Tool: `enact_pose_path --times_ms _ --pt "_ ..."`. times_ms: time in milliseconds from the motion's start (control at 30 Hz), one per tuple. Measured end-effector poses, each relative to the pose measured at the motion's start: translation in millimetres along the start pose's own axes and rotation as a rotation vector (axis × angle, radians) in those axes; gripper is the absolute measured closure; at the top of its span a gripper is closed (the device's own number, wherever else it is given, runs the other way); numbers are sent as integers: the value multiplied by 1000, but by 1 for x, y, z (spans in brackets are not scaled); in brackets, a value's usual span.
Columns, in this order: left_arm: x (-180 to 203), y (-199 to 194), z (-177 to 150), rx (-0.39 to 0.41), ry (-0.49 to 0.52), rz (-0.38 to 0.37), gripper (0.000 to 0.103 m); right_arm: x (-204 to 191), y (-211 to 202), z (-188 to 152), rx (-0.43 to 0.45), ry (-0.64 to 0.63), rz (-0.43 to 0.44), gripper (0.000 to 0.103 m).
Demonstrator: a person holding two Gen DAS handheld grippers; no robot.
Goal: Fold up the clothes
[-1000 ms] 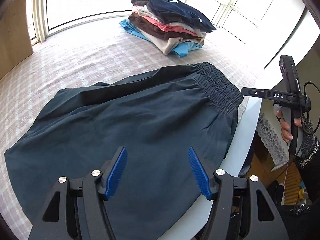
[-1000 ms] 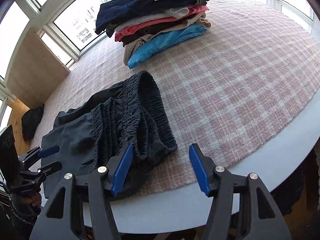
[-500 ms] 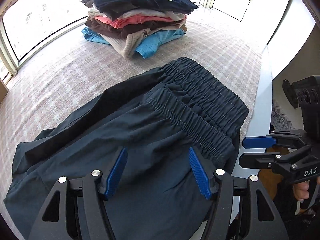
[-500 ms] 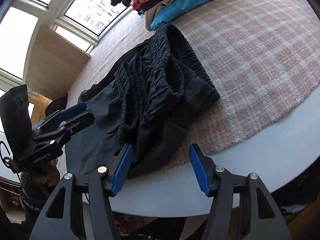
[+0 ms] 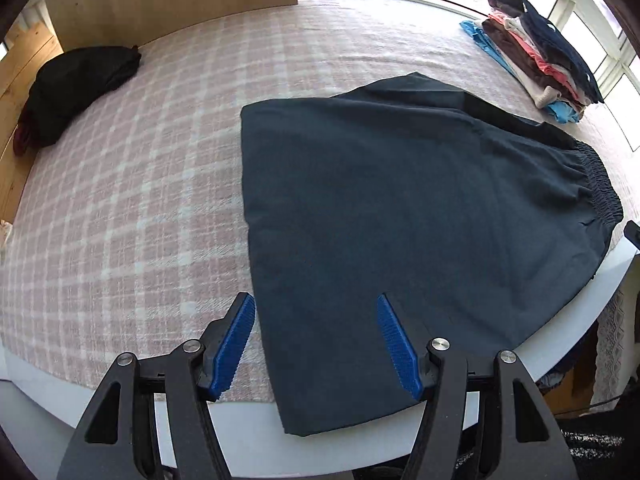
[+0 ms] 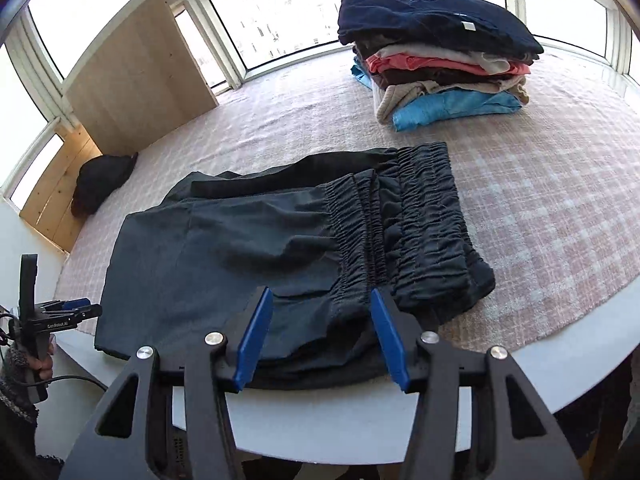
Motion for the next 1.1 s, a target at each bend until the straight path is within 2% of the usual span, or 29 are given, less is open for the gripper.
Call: enact_pose_path --times_ms 67,133,167,267,333,433,467,533,567,667,700,767,833,900,967,1033,1100 --pt "-39 3 -19 -30 -85 28 42 -8 15 -2 -41 -55 -25 54" --pt "-48 8 -34 -44 -115 5 41 4 27 -16 -113 -90 -113 70" --pt "-49 11 -40 -49 -125 -11 41 5 26 -17 -121 -88 -129 70" --pt "-48 16 -46 -37 -131 -59 40 -8 4 -5 -62 -58 -129 70" --pt "-44 17 -45 -23 -117 -78 39 -34 -13 5 14 -110 -130 70" --pt "-37 18 -43 -14 -114 -119 39 -81 -19 9 51 -195 -70 70" --pt "-35 19 -43 -15 -110 -133 41 -93 -18 11 58 -230 -77 70" --pt "-30 19 -42 -18 -102 -160 46 -104 -11 12 67 -282 -123 70" --pt "-27 20 -41 -19 -98 -173 51 -106 -5 10 51 -278 -117 70" --pt "-25 23 -38 -19 -83 -180 76 -97 11 2 -16 -235 -111 70" --pt "-24 23 -38 -19 -78 -181 92 -86 16 -1 -31 -245 -167 70" --pt "-24 24 -36 -19 -77 -187 94 -53 19 -9 -60 -273 -322 70" --pt "-21 21 -34 -13 -67 -204 99 -22 11 -16 -87 -194 -359 70" --pt "-17 16 -31 0 -66 -229 99 -8 -2 -15 -64 -69 -281 70" --pt "-15 11 -26 13 -78 -257 99 -16 -8 -7 -21 -3 -164 69" --pt "-11 6 -22 25 -87 -282 99 -35 -3 5 9 -6 -66 69" --pt "-6 2 -18 36 -83 -292 99 -50 21 16 22 -59 -51 66"
Point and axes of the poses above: each gripper's, at about its wrist camera, not at the fingertips, and y roughly the way its jaws point, x to its right, z to its top, the point moved 10 cm from there along y, roughly the way its jaws point, and after that the axes turned 3 degrees about x, right-handed, at the moved point
